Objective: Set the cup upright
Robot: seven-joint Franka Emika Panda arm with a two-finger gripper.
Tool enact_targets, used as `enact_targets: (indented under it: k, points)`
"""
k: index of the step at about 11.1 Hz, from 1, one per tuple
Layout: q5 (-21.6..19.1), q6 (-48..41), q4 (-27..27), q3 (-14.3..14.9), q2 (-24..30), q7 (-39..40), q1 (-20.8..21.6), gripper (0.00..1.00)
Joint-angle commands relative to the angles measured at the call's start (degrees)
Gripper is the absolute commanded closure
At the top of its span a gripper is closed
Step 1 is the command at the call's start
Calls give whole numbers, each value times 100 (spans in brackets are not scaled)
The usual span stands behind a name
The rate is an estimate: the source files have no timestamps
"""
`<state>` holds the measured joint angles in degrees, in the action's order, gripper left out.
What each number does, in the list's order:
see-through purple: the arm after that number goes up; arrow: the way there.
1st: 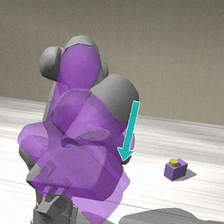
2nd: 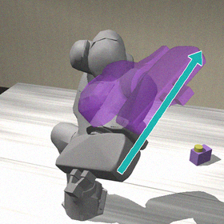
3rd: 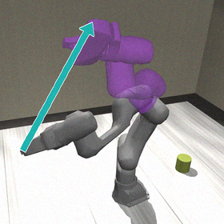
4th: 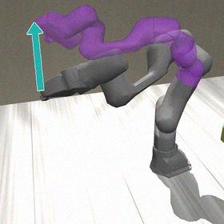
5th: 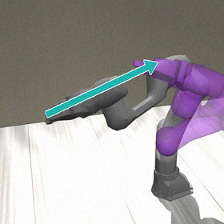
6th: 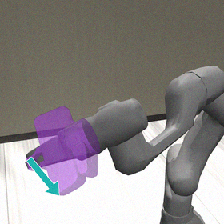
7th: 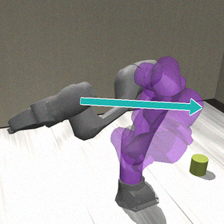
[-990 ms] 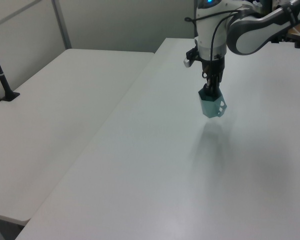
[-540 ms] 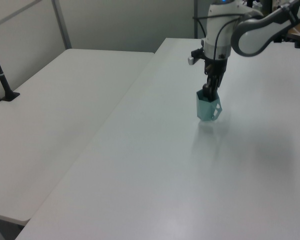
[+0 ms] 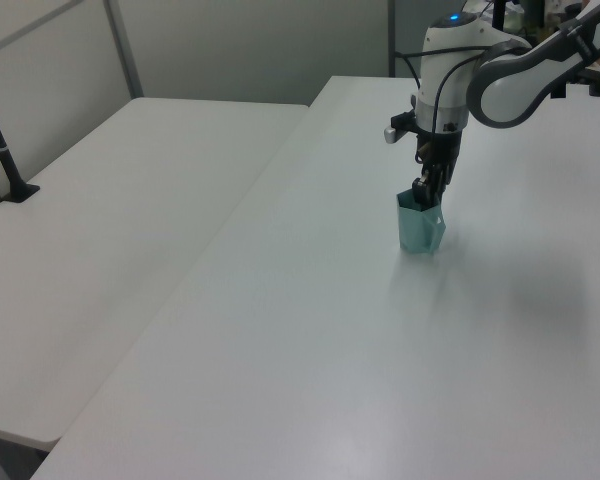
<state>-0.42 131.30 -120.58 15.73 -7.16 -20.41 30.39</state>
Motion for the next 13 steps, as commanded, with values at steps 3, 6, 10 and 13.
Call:
enact_targets:
  k: [3, 6, 10, 13]
  points:
    - [-160, -324, 201, -9, 162, 142, -33, 0]
    - [-160, -629, 630, -9, 215, 98, -42, 0]
    - [-107, -1141, 1379, 79, 618, 150, -295, 0]
    - [-230, -2305, 1702, 140, 1146, 1885, -1050, 0]
